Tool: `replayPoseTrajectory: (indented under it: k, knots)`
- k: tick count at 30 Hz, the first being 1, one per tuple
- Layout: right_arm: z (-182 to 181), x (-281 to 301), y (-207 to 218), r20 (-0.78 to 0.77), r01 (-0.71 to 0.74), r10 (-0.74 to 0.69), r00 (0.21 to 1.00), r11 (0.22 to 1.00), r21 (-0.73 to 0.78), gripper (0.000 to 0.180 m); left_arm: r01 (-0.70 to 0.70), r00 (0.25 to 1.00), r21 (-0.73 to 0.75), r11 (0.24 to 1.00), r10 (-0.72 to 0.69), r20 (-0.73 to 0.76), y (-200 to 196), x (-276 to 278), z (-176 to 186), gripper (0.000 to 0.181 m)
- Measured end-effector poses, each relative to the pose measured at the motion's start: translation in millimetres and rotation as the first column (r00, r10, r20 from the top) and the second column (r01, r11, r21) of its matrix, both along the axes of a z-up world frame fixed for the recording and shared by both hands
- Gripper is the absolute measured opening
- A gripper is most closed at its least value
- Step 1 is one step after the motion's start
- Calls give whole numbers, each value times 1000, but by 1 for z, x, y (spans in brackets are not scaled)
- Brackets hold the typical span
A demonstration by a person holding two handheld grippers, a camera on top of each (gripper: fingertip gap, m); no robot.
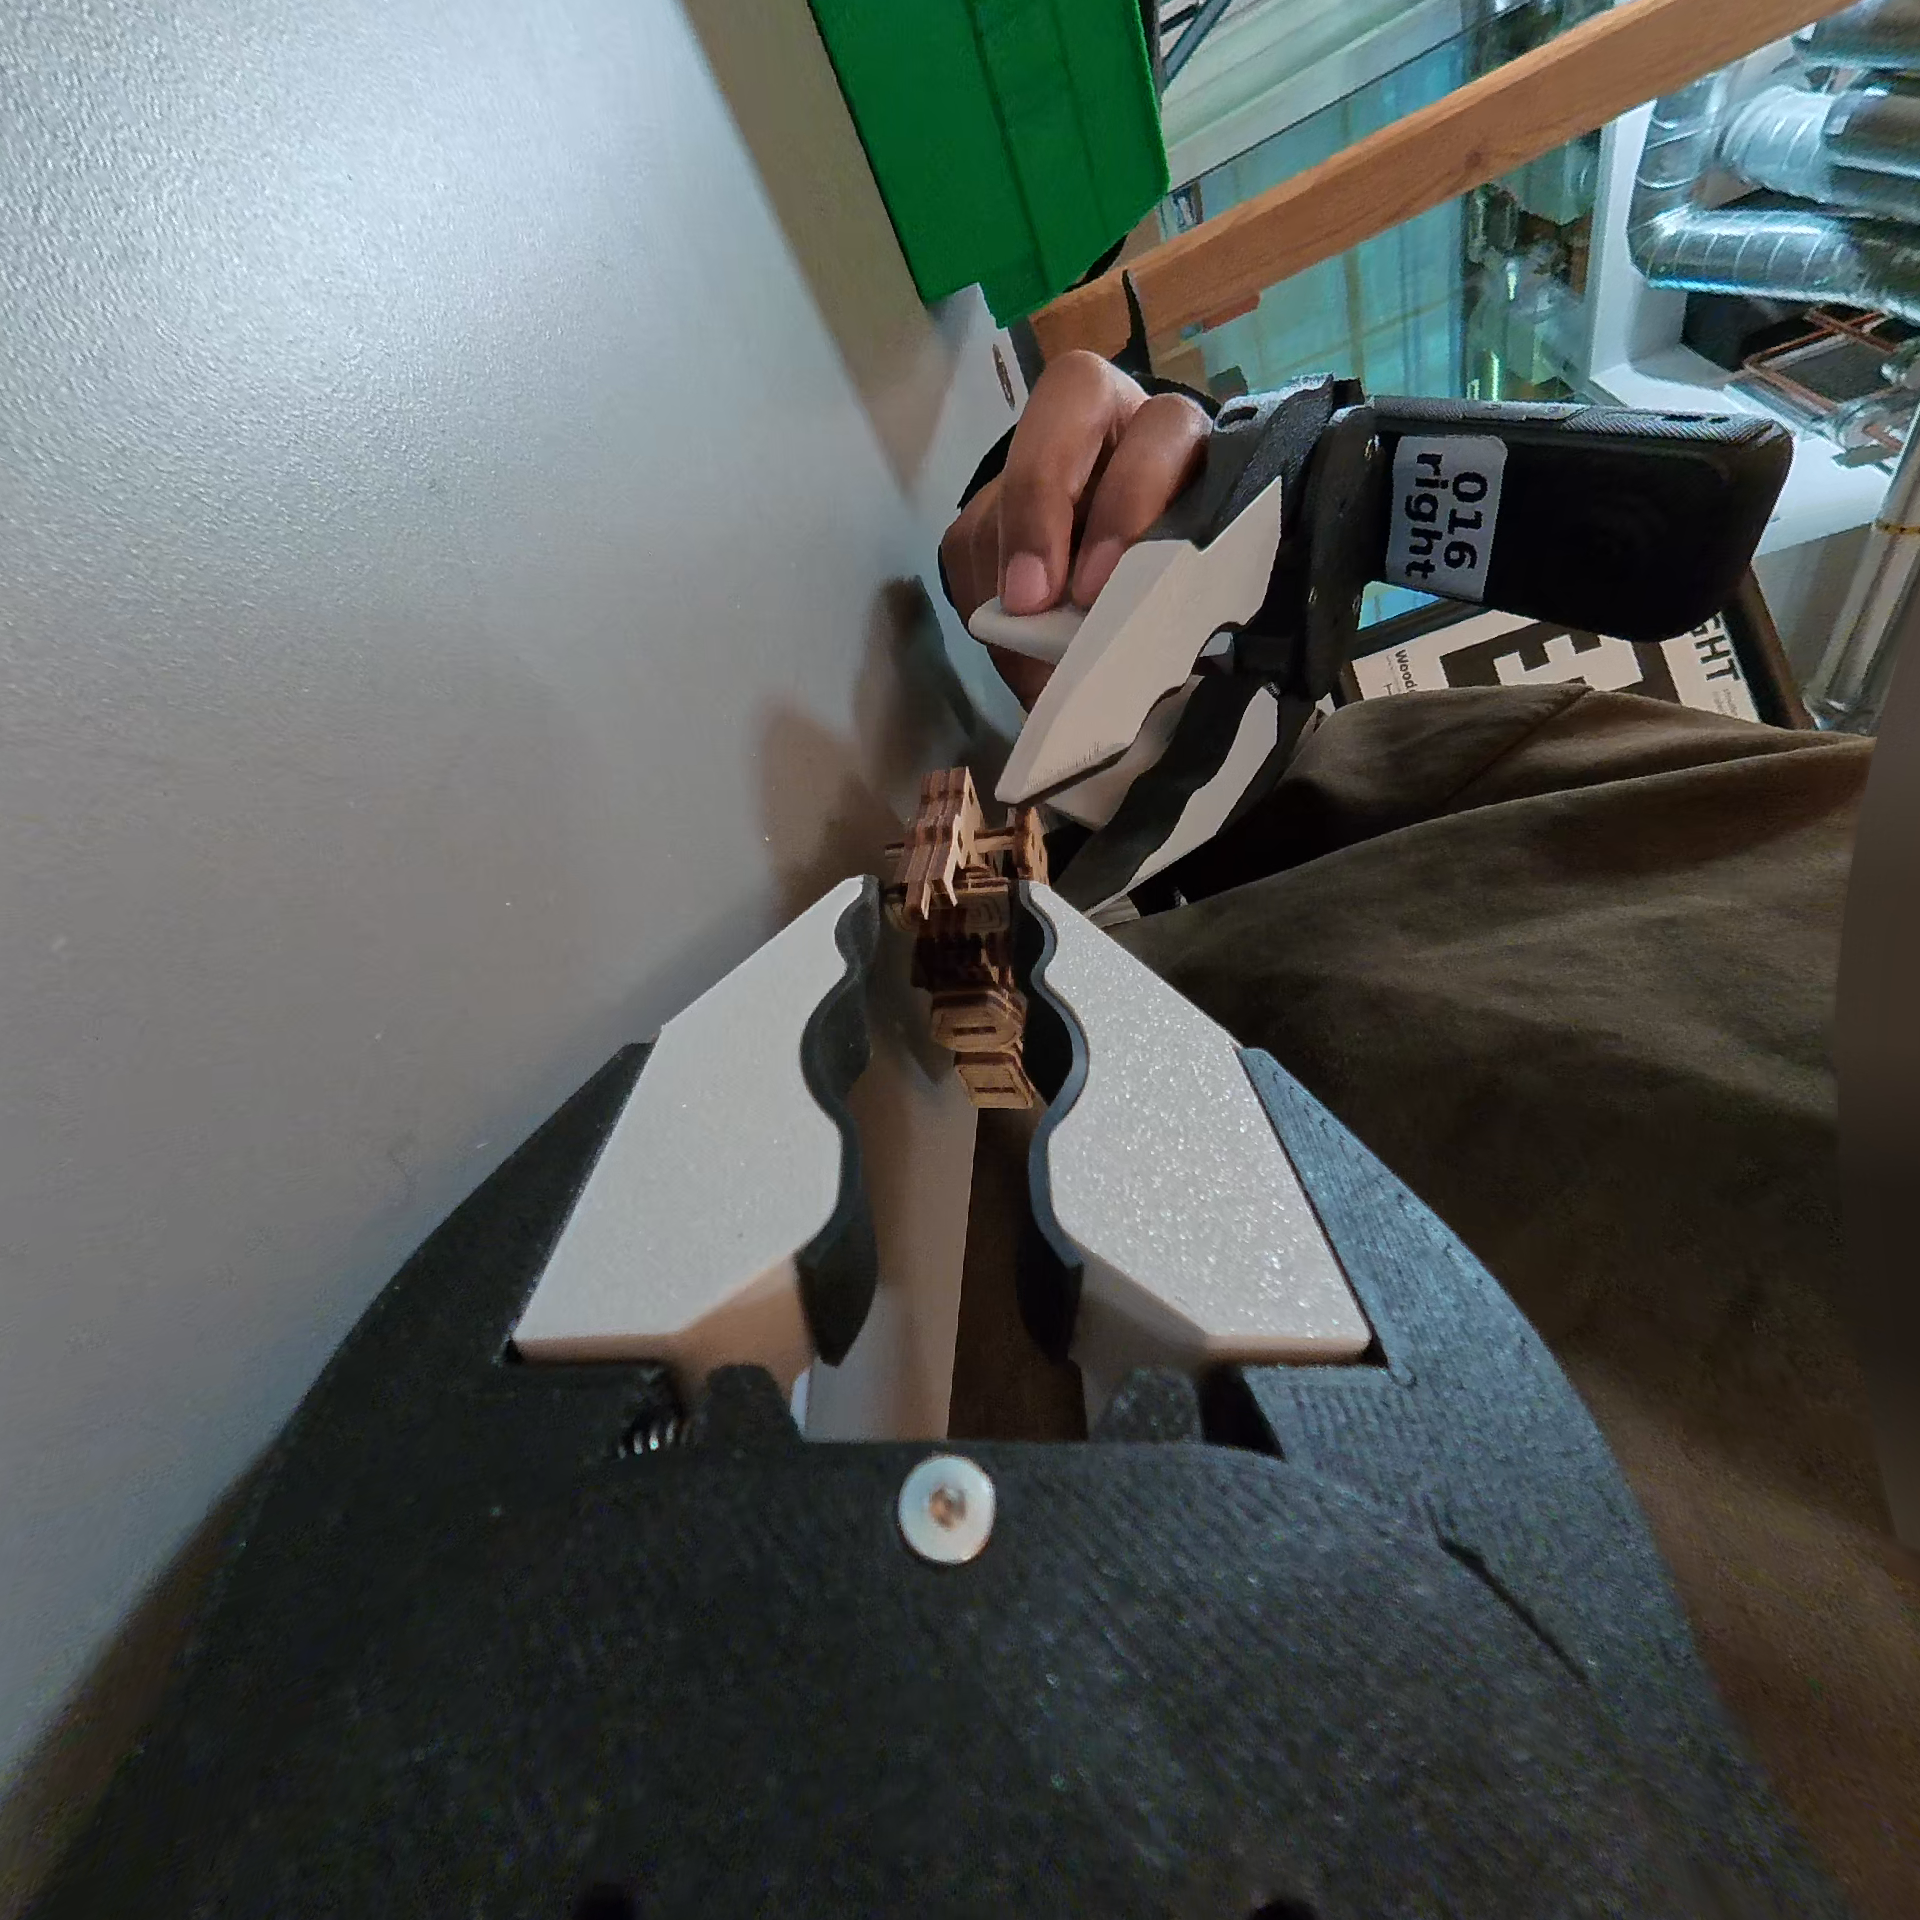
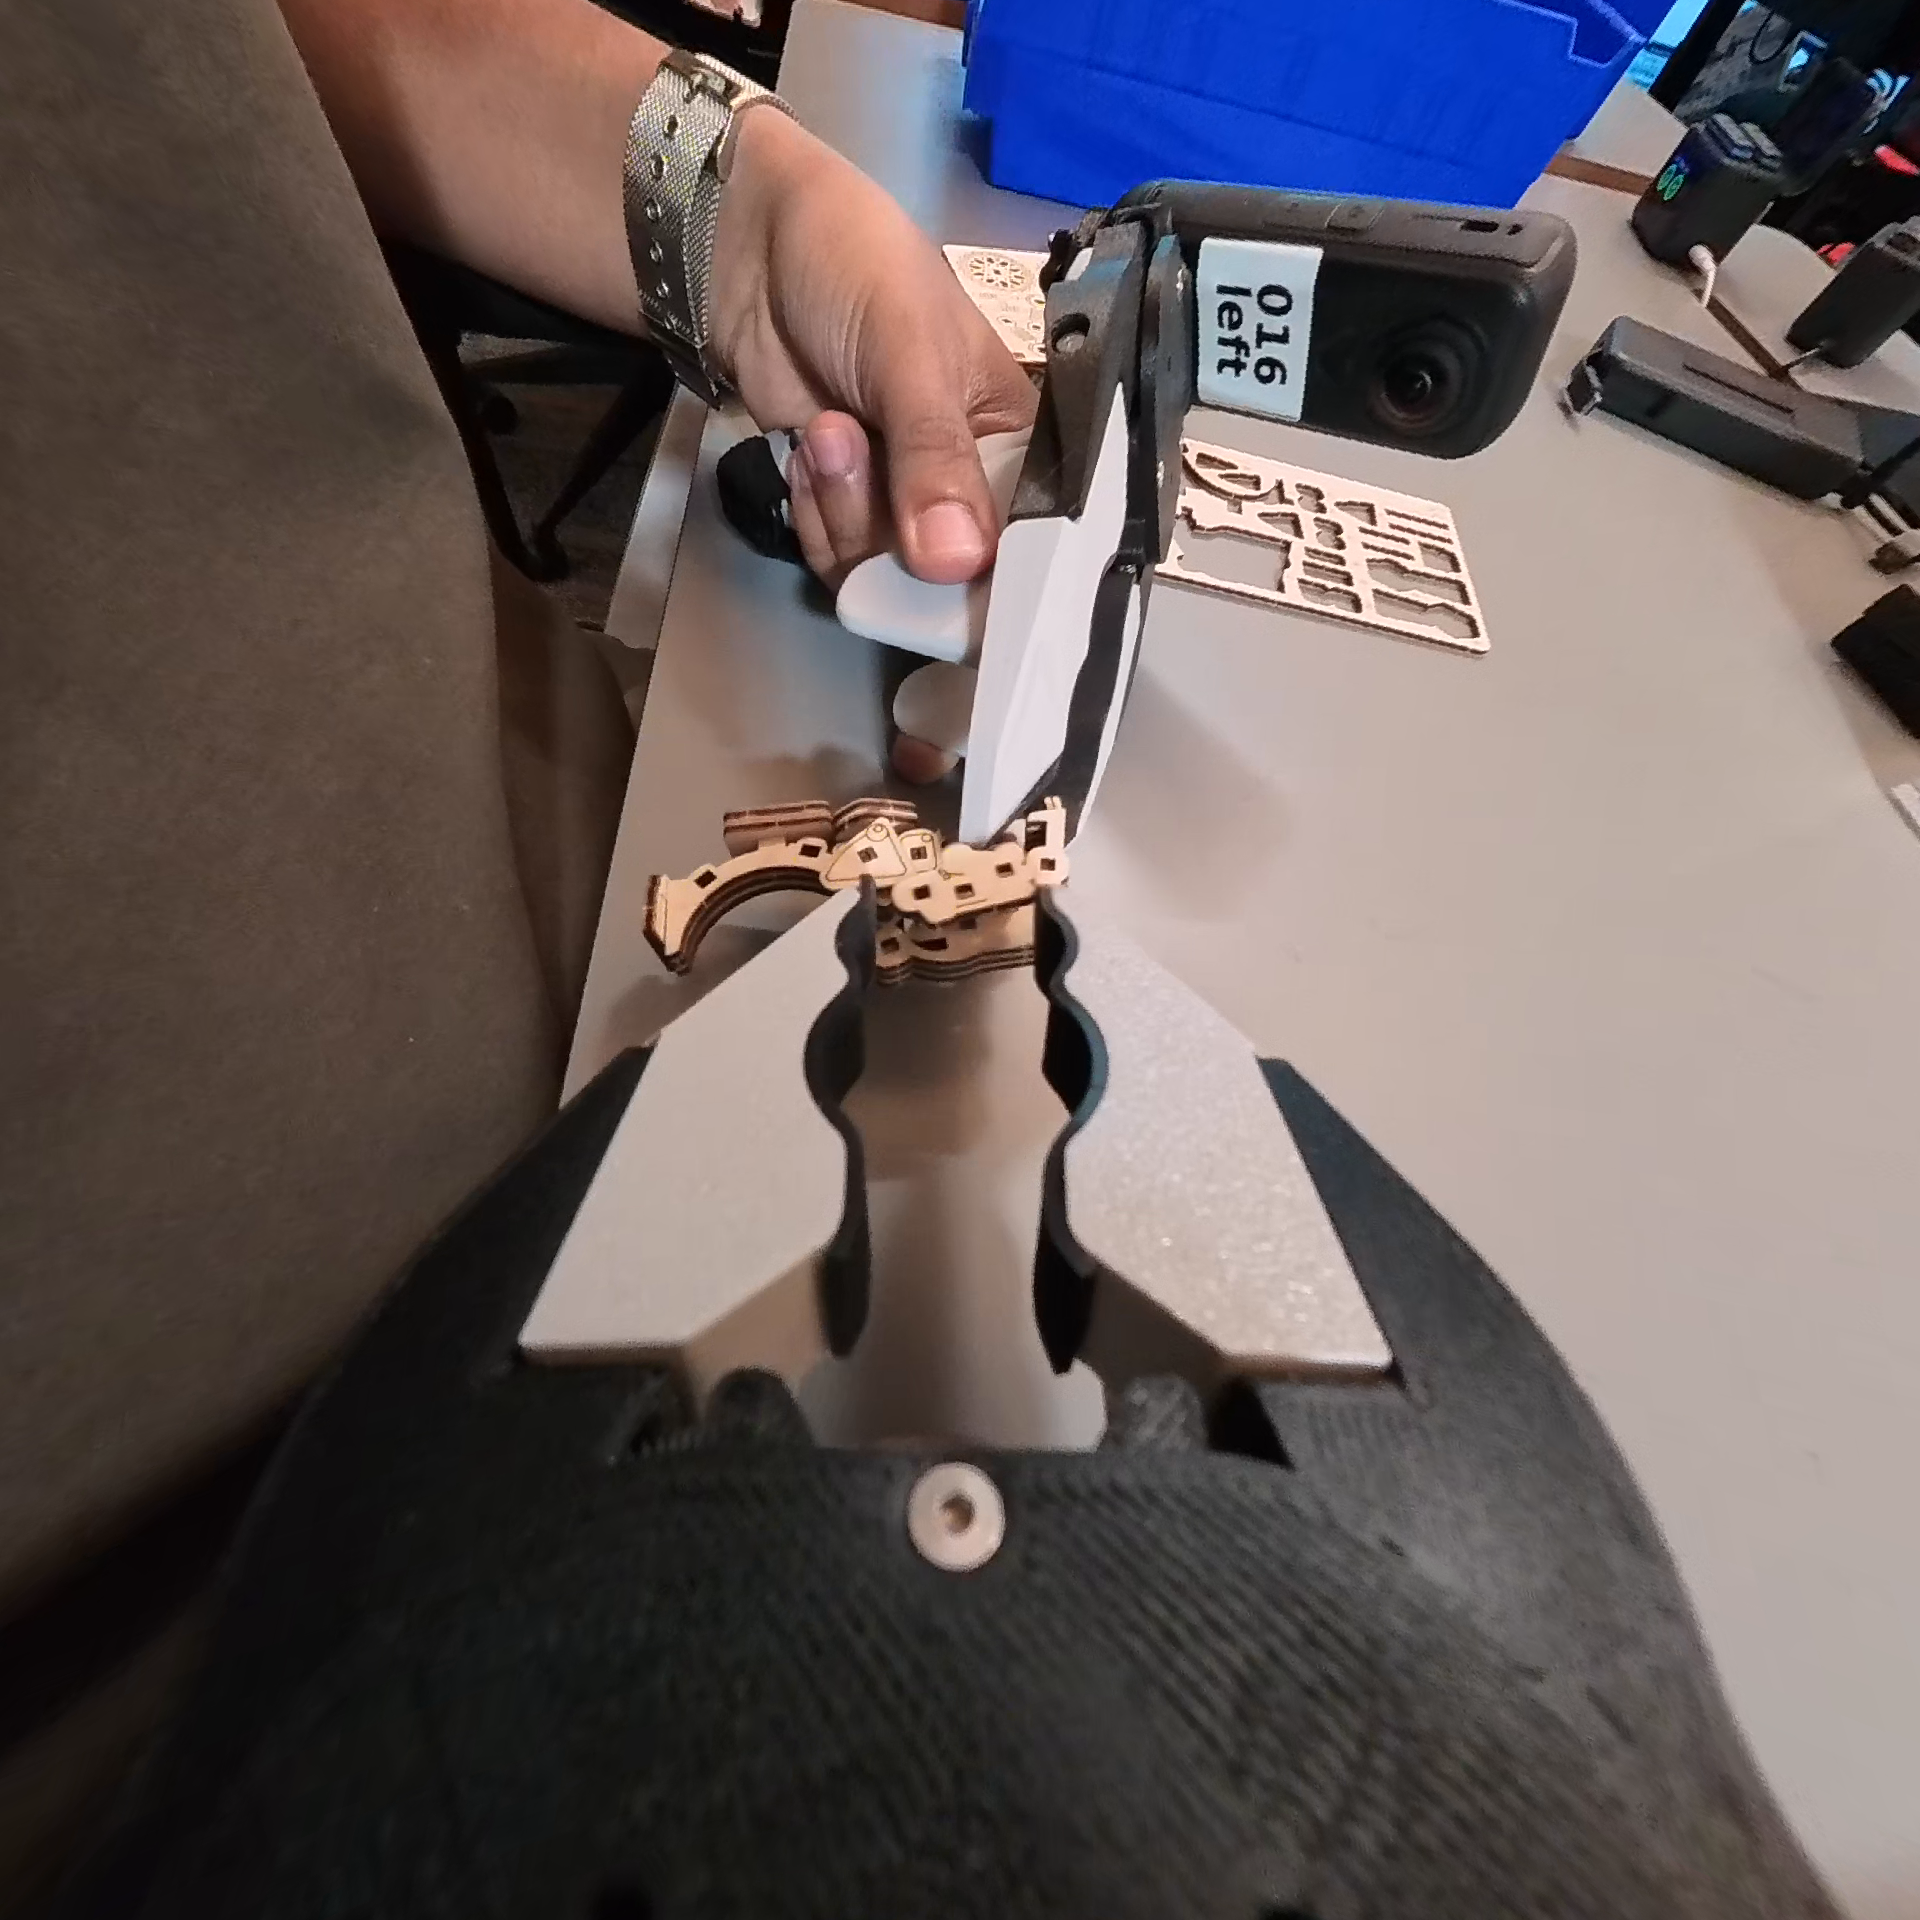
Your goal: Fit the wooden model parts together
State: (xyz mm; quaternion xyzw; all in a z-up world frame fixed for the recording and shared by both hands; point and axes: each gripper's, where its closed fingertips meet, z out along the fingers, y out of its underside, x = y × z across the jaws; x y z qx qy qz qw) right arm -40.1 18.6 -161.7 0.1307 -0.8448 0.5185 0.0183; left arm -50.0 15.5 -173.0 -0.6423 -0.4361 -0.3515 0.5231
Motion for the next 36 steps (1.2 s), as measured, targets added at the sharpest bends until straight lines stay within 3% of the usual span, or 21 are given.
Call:
replayPoseTrajectory:
  k: [26,36]
  knots:
    - [-1,-1,5,21,12,-12,1000,1000,20,32,2,1000,2,1000,-2,1,0,0,0,20]
    - [-4,-3,11,88,25,-28,996,999,39,22,1,1000,1,1000,-1,2,0,0,0,20]
